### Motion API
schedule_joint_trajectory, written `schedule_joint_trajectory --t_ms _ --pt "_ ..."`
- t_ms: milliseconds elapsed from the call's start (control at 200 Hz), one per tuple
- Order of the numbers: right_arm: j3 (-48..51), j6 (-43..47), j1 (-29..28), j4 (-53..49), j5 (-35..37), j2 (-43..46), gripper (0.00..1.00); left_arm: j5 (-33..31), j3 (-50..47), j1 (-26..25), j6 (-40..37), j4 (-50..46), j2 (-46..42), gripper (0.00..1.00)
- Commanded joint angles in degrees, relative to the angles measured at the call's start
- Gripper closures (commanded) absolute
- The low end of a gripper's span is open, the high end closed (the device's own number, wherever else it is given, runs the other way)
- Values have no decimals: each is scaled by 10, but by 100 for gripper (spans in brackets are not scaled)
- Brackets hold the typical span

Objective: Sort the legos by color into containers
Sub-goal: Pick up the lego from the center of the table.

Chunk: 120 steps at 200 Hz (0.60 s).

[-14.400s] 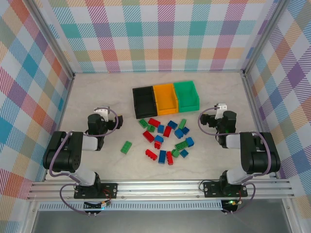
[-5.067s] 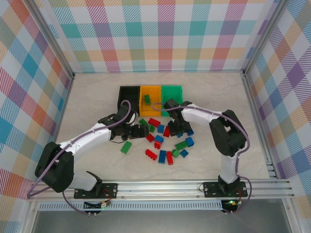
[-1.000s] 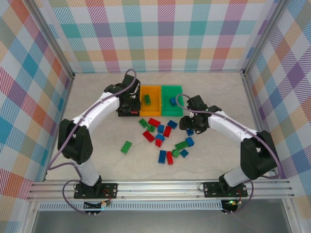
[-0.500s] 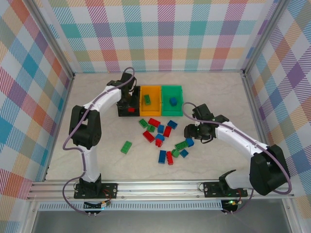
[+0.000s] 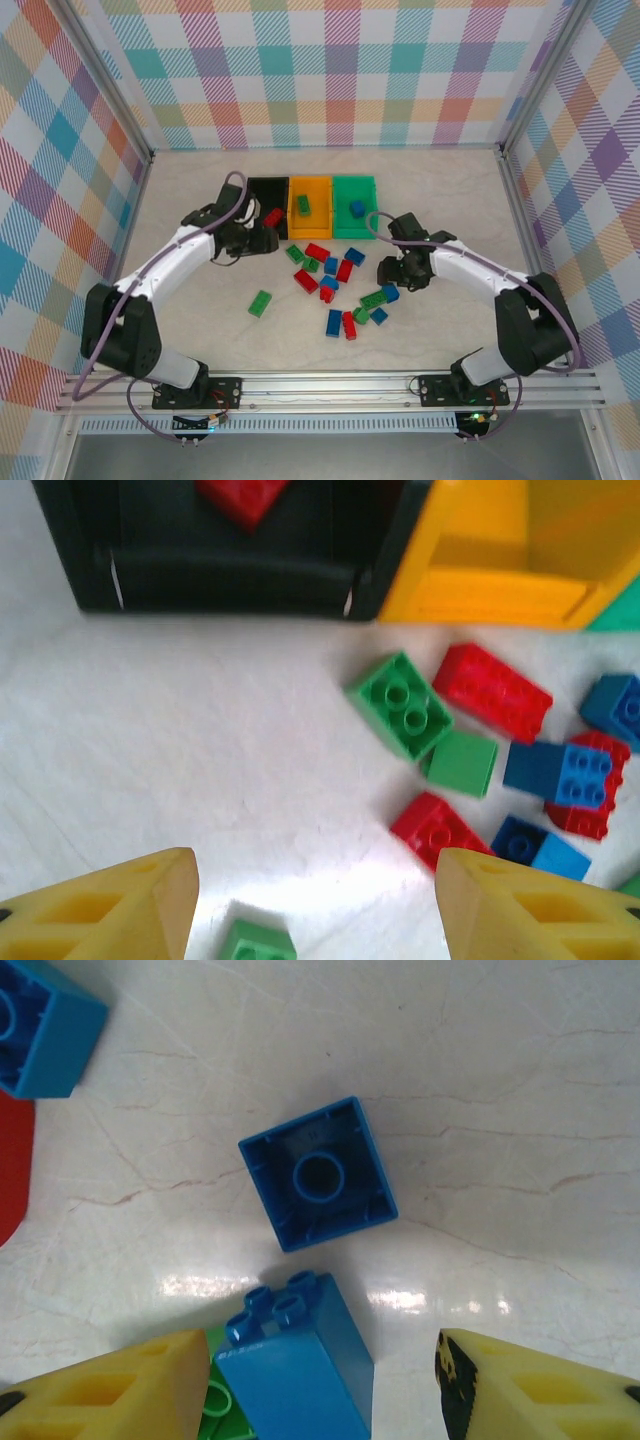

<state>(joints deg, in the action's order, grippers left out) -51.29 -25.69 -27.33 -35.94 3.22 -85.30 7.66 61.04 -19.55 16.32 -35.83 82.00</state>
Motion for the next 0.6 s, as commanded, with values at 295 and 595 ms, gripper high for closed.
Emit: schedule_joint_trajectory --t_ms 295,595 --pt "-89 27 -1 12 21 -127 50 18 -106 -9 33 3 -124 36" --pt "-93 29 -1 16 7 -129 71 11 -134 -10 27 -13 -140 36"
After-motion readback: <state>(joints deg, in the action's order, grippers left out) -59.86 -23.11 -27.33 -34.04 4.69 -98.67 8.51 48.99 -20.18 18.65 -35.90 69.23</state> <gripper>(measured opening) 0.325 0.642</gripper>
